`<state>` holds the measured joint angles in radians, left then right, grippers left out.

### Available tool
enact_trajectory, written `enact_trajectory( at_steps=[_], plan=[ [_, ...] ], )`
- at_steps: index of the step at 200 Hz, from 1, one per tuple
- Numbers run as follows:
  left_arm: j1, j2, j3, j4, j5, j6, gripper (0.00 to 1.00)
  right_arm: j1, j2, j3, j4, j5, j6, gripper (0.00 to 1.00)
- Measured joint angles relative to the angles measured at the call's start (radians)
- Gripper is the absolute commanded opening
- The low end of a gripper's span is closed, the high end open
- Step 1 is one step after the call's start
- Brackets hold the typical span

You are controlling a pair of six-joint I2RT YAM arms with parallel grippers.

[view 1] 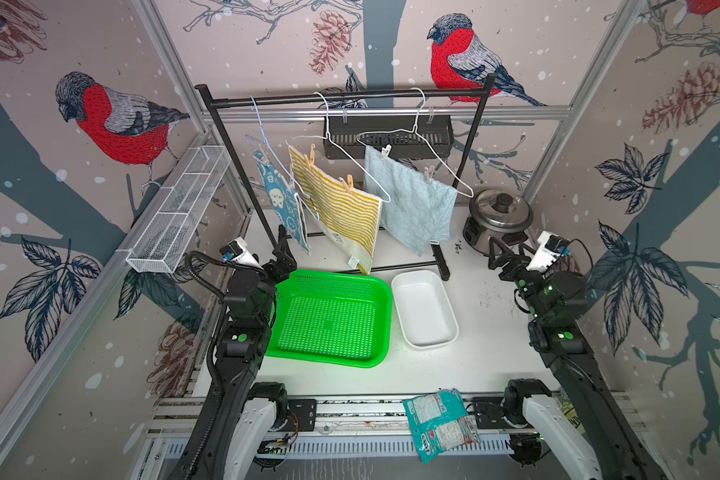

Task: Remove the clothespins securing towels to the hanger
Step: Pick up the hanger from the clothesline.

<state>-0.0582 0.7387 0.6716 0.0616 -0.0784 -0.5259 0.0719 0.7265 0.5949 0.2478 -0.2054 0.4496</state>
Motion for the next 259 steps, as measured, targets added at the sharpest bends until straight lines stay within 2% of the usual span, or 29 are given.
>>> enact_trajectory(
  at_steps=[28,73,139,176,221,259],
  plan=[
    [0.0,0.062,0.111,-0.074,0.09,-0.026,0.96,0.123,0.06,0.082,-0.038,-0.055,-0.033,0.99],
    [0.009,0.128,0.305,-0.183,0.192,-0.044,0.96,0.323,0.12,0.111,-0.06,-0.049,-0.128,1.0],
    [0.174,0.224,0.565,-0.257,0.386,-0.08,0.97,0.553,0.214,0.125,-0.056,0.0,-0.265,0.99],
    [0.212,0.335,0.691,-0.251,0.533,-0.157,0.97,0.618,0.232,0.103,-0.011,0.024,-0.299,1.0],
    [0.323,0.474,0.747,-0.13,0.737,-0.401,0.96,0.659,0.237,0.08,0.029,0.05,-0.337,0.99],
    [0.34,0.544,0.803,-0.055,0.812,-0.529,0.94,0.671,0.234,0.061,0.048,0.073,-0.351,1.0]
  ],
)
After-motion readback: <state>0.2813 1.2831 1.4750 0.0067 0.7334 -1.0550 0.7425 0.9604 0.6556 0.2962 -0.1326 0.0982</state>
